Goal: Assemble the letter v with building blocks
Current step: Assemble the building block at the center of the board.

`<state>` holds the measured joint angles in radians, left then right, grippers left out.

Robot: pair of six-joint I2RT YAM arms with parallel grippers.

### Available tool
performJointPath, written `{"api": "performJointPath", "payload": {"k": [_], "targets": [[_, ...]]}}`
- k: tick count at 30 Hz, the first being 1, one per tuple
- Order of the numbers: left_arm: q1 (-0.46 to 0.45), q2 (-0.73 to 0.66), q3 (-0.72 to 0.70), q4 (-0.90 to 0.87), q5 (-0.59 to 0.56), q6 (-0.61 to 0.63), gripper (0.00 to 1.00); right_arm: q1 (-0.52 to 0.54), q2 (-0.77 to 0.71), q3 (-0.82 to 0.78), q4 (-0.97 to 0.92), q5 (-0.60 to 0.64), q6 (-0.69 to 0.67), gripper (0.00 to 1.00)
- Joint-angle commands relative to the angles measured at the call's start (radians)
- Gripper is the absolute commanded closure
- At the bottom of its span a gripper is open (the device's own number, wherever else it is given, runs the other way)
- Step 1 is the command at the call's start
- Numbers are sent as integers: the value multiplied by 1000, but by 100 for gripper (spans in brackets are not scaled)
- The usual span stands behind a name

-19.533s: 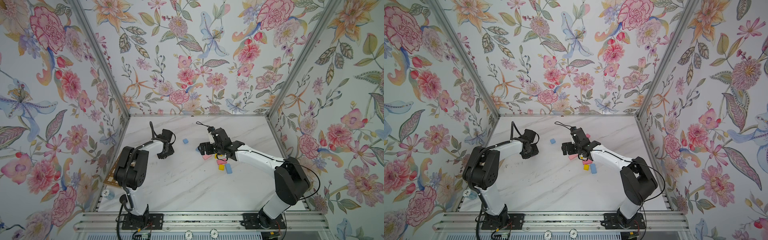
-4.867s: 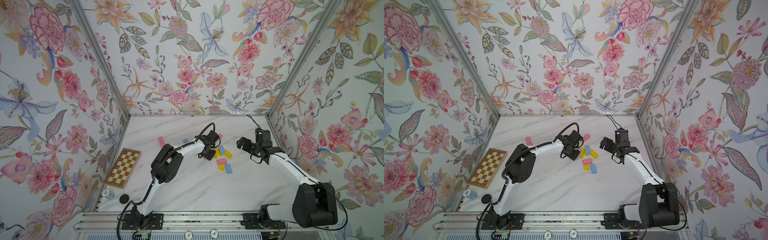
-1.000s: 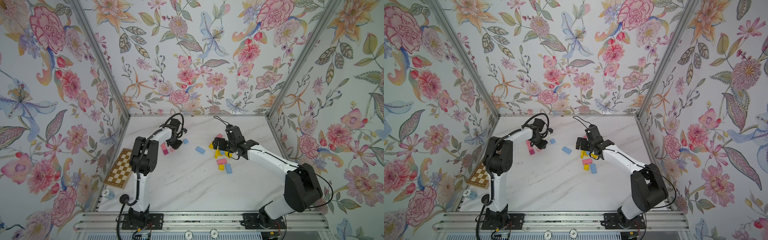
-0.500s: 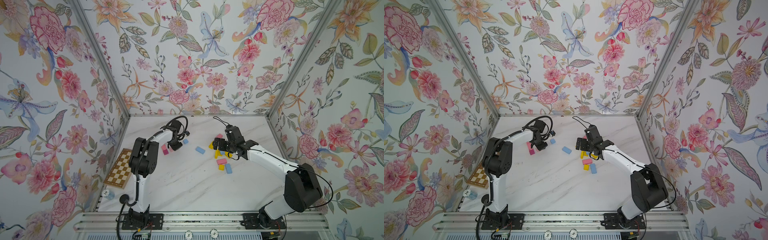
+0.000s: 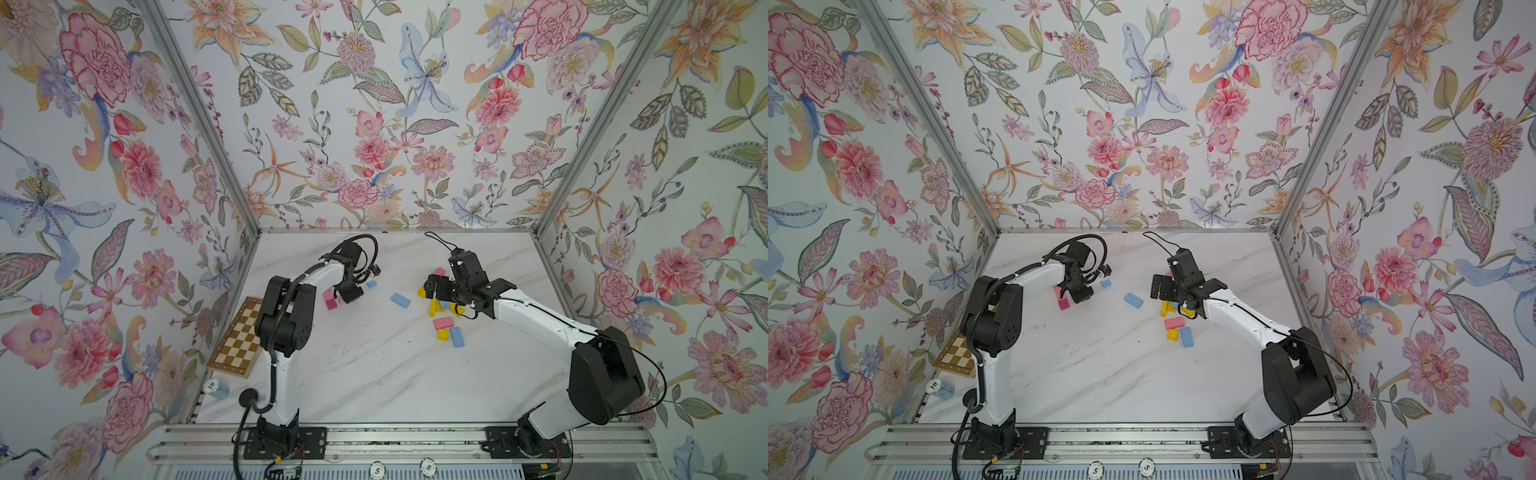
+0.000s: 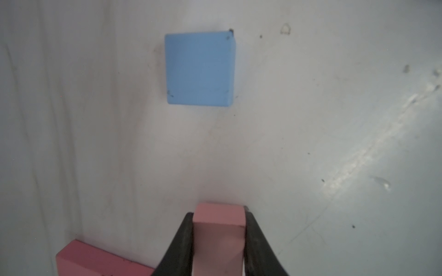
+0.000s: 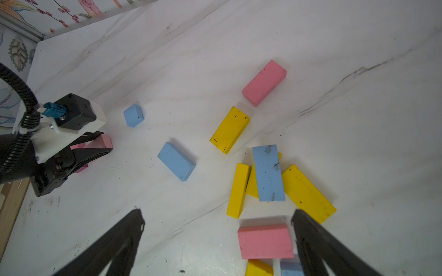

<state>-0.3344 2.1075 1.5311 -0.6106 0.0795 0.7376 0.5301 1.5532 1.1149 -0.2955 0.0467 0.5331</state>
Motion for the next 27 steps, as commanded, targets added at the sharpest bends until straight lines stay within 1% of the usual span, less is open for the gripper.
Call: {"api": "performJointPath", "payload": {"k": [1, 7, 27], "targets": [[-2, 7, -7, -86, 41, 23, 73, 8, -2, 31, -25, 27, 11, 1], [8, -3, -1, -99, 69, 29, 73, 10, 1, 35, -28, 29, 10, 1], [32, -17, -29, -61, 28, 75, 73, 11, 5, 37, -35, 36, 16, 1]]}}
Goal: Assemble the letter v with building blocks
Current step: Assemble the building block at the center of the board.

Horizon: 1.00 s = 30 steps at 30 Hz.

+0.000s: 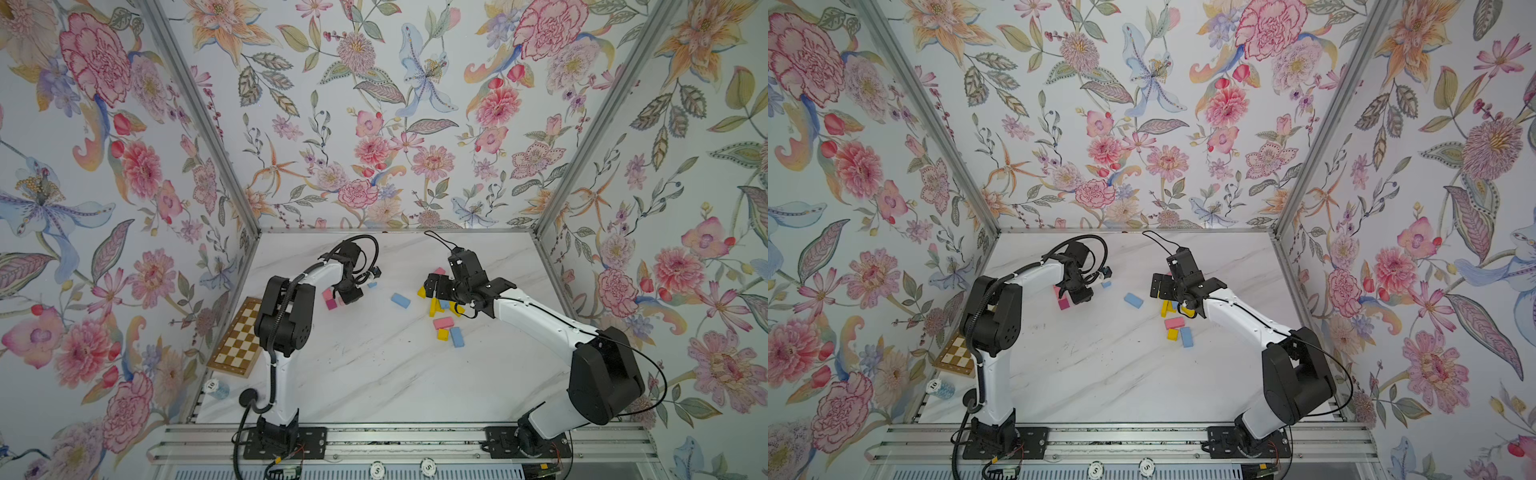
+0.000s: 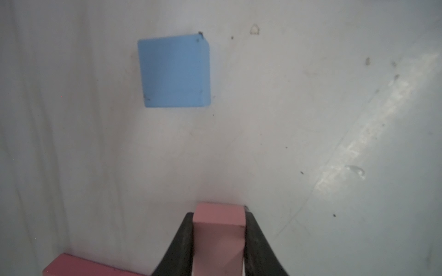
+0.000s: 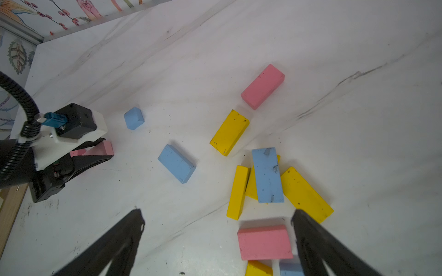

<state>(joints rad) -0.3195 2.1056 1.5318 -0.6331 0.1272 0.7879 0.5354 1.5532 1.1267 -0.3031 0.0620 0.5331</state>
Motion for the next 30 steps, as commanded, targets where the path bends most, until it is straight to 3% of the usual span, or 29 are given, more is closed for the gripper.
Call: {"api": "performJointPath", "payload": {"k": [1, 30], "targets": [[18, -17, -28, -40, -15, 26, 73, 5, 7, 25, -26, 21, 17, 1], [32, -33, -44, -28, 14, 18, 69, 38, 10, 33, -31, 33, 18, 1]]}}
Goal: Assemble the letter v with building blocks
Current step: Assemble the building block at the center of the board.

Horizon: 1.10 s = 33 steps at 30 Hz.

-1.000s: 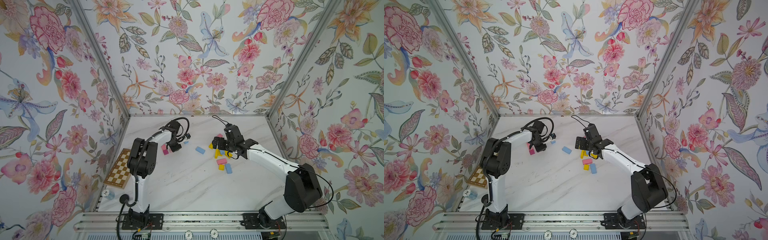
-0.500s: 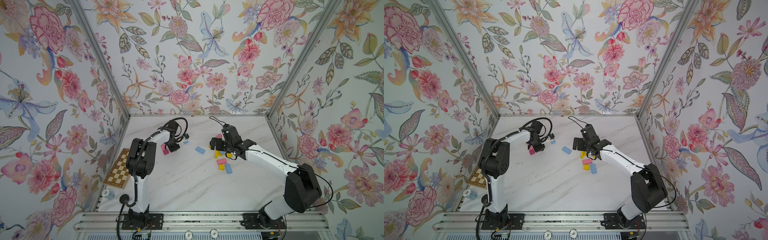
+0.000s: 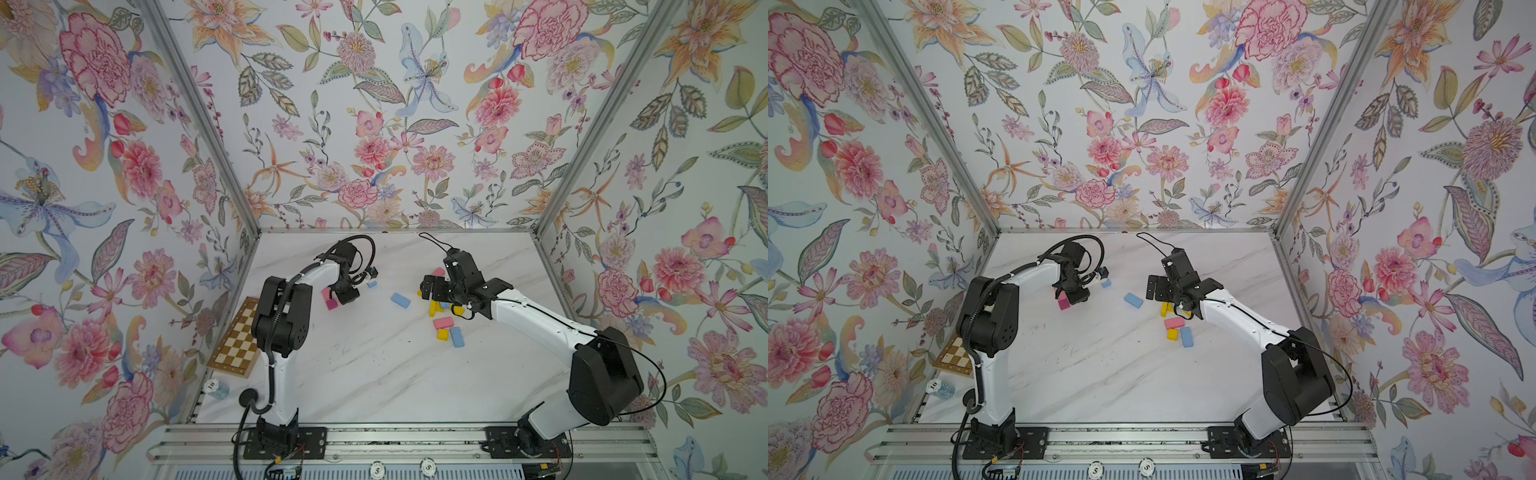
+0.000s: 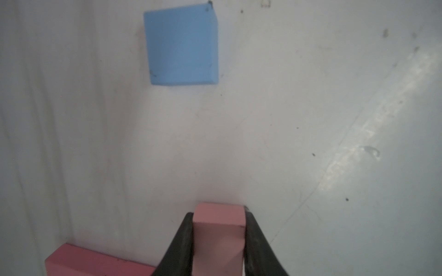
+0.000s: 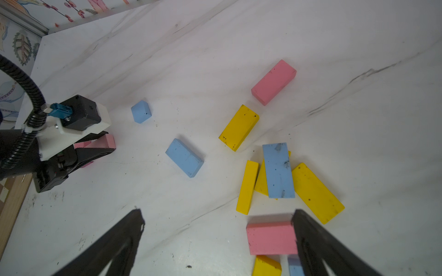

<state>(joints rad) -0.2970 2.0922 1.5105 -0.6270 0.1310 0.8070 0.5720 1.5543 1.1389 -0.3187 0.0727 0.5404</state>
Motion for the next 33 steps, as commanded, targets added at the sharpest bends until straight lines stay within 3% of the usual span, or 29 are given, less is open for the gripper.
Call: {"api": "performJointPath", "payload": {"k": [1, 27, 28, 30, 31, 33], "targets": [[10, -20, -22, -32, 10, -1, 68, 3, 9, 21, -16, 22, 11, 1], [8, -27, 17, -35, 35, -42, 55, 3, 18, 32, -14, 19, 3, 1], [7, -34, 25, -35, 36, -47, 48, 2, 19, 35, -14, 19, 2, 1], [6, -45, 44, -38, 51, -63, 13, -7, 18, 37, -14, 10, 1, 1], [2, -55, 55, -38, 64, -71, 1, -17, 15, 37, -14, 1, 0, 1], [-5, -81, 58, -8, 68, -86, 1, -55, 6, 39, -24, -2, -13, 1]]}}
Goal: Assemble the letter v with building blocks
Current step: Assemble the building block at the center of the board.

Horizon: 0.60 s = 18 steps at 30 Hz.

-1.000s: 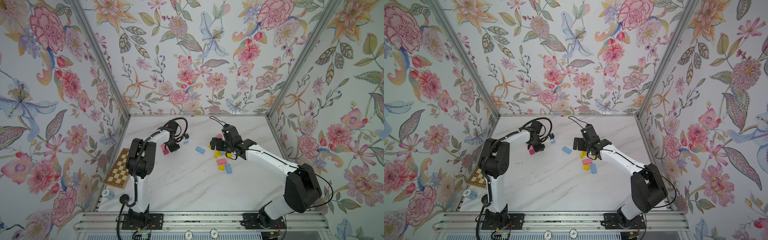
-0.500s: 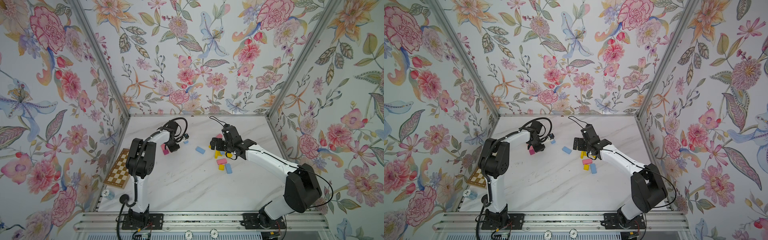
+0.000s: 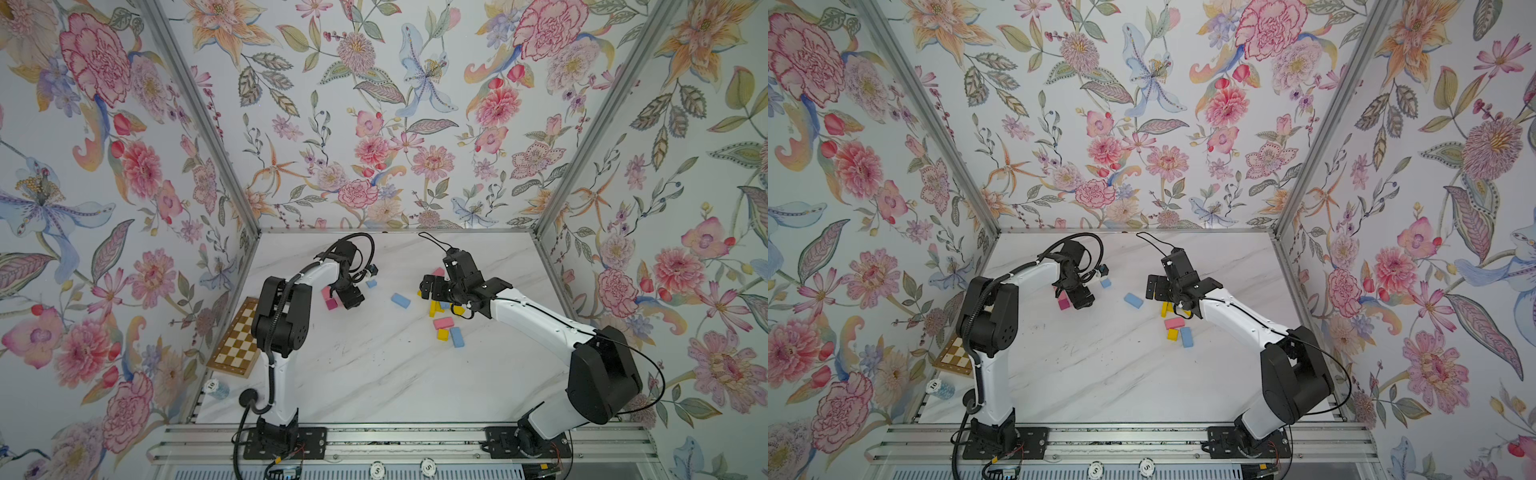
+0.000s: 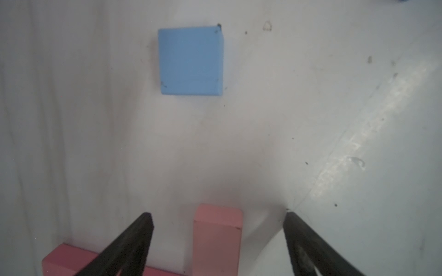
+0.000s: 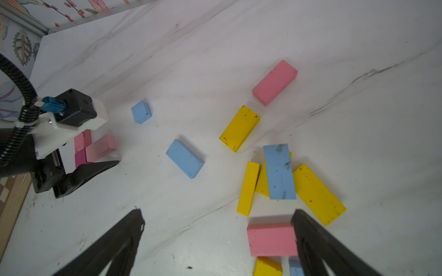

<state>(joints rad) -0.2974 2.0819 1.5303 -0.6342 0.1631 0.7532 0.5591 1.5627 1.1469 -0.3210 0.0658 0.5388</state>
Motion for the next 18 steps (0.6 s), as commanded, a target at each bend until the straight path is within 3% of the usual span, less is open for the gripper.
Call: {"api": "performJointPath", "payload": {"k": [1, 8, 14, 18], "targets": [[-8, -87, 42, 8, 41, -36, 1, -64, -11, 35, -32, 7, -23, 1], [-52, -190, 79, 151, 24, -143, 1, -270, 24, 65, -177, -34, -117, 1], [-150, -312, 21, 421, -86, -273, 1, -245, 81, 55, -189, -35, -174, 13], [-206, -366, -61, 633, -191, -369, 1, -217, 163, 108, -175, 22, -220, 13]]}}
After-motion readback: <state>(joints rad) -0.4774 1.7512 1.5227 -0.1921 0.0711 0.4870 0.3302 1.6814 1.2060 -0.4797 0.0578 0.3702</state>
